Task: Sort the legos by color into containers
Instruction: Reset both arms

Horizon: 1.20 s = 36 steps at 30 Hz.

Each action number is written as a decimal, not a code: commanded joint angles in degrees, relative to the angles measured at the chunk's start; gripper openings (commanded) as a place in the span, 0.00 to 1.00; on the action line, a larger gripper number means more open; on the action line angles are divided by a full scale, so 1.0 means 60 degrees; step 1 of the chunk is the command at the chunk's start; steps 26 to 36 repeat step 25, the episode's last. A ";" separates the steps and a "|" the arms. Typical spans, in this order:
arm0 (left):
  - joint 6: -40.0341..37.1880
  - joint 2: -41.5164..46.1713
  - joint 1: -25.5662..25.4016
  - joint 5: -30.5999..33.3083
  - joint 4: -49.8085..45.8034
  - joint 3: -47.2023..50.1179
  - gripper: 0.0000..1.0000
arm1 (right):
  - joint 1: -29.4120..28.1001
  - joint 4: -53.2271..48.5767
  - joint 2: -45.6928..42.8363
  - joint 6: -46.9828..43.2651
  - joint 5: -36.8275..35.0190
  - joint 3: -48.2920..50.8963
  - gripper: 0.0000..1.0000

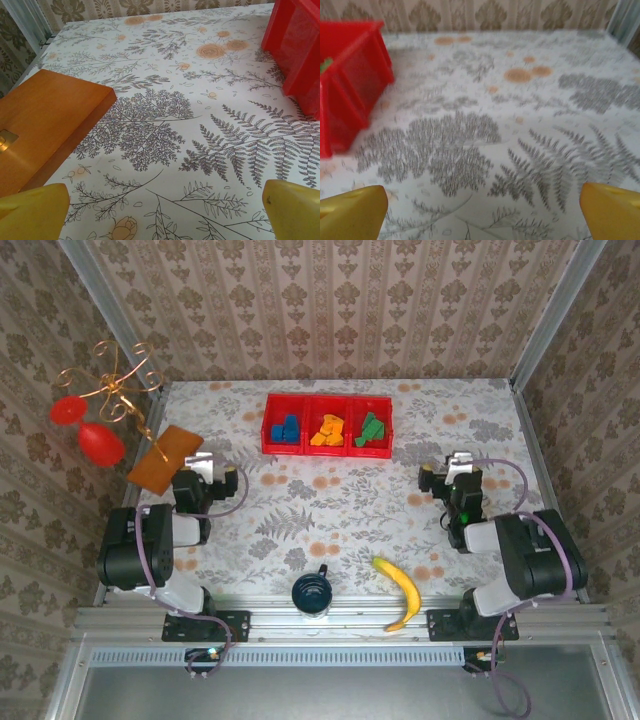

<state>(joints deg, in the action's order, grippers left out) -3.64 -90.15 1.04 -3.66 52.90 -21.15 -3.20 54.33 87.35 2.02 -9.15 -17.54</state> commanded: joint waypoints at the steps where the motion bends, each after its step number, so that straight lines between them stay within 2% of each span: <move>1: 0.0112 0.0157 -0.0056 0.0127 0.0048 -0.0196 1.00 | 0.0050 -0.0274 0.0041 -0.0249 0.0348 -0.0666 1.00; 3: 0.0108 0.0157 -0.0056 0.0127 0.0038 -0.0196 1.00 | 0.0335 -0.1147 0.0008 -0.0040 0.0835 -0.1068 1.00; 4: 0.0109 0.0157 -0.0055 0.0125 0.0030 -0.0196 1.00 | 0.0510 -0.1012 0.0044 0.0042 0.1204 -0.1034 1.00; 36: 0.0050 0.0157 -0.0107 0.0141 -0.0036 -0.0233 1.00 | 0.0504 -0.1042 0.0016 0.0015 0.1173 -0.1017 1.00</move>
